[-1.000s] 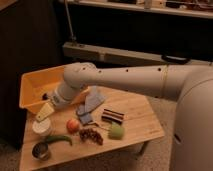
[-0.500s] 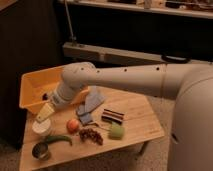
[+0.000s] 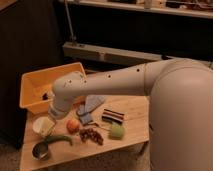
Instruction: Place pepper in metal cup
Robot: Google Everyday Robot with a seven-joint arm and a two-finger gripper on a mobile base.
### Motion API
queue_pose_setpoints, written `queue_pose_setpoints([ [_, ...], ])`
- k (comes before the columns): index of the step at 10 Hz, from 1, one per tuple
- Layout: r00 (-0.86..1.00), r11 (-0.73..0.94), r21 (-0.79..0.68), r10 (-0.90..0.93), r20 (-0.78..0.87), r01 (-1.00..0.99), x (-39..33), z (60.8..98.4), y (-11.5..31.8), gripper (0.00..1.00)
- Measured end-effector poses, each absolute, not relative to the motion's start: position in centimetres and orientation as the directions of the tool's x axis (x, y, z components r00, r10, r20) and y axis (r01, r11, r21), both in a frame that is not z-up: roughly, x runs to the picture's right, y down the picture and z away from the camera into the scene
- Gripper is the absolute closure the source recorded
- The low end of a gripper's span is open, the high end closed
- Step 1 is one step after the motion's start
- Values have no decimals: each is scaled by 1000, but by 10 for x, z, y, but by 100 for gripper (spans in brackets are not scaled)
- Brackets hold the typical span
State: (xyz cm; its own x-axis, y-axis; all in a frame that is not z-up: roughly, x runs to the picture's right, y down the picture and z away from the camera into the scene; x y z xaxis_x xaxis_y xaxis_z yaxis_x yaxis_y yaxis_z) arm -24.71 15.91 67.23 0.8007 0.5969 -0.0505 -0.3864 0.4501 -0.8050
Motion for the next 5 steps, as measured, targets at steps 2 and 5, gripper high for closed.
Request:
queue_pose_setpoints([
  [2,819,452,-811,571,-56,-371,-250,678,181,20],
  [5,837,461,-816,545,-50,-348,-258,693,204,20],
])
